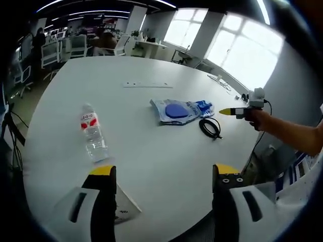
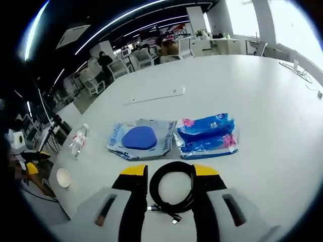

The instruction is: Arrange the tabletop items into an orderly group along one side of the table until the central work area is clear of visible clutter.

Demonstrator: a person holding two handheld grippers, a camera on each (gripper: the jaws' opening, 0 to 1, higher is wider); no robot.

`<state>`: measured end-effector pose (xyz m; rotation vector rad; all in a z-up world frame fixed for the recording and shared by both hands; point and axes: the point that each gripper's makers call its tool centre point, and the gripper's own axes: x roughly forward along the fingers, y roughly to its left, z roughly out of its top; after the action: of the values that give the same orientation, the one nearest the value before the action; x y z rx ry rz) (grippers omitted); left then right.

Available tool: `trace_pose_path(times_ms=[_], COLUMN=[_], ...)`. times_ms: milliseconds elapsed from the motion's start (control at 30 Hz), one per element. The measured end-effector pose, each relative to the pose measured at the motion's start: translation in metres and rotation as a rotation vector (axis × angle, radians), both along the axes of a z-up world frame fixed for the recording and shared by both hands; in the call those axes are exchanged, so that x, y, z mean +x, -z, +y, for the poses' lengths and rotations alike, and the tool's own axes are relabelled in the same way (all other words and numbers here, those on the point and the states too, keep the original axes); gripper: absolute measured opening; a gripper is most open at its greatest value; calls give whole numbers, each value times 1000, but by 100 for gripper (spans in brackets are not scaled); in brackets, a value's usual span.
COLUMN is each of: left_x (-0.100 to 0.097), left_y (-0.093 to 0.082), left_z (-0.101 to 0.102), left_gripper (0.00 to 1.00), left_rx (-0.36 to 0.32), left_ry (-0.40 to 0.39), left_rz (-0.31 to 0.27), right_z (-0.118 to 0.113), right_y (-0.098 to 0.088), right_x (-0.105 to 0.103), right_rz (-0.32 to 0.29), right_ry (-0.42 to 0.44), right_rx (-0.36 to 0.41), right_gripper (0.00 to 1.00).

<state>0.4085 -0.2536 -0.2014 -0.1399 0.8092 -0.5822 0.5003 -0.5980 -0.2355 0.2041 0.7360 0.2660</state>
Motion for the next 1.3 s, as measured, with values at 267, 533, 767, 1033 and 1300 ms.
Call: trace_pose_path(times_ms=[267, 533, 767, 1033, 1300], left_x=[-1, -6, -10, -15, -23], left_y=[-2, 0, -2, -2, -2], left_z=[2, 7, 13, 17, 23], left_gripper=[80, 80, 80, 80, 80], left_rx=[4, 11, 14, 16, 15], left_ry=[4, 8, 6, 8, 2], left_rz=[-6, -3, -5, -7, -6], right_z=[30, 65, 92, 127, 172], right_y=[-20, -31, -33, -34, -33], right_x=[-3, -12, -23, -41, -62], right_rz=[-47, -69, -71, -54, -18], right_ry=[-70, -141, -197, -272, -374], right_rx=[53, 102, 140, 178, 228], right_gripper=[36, 39, 39, 38, 34])
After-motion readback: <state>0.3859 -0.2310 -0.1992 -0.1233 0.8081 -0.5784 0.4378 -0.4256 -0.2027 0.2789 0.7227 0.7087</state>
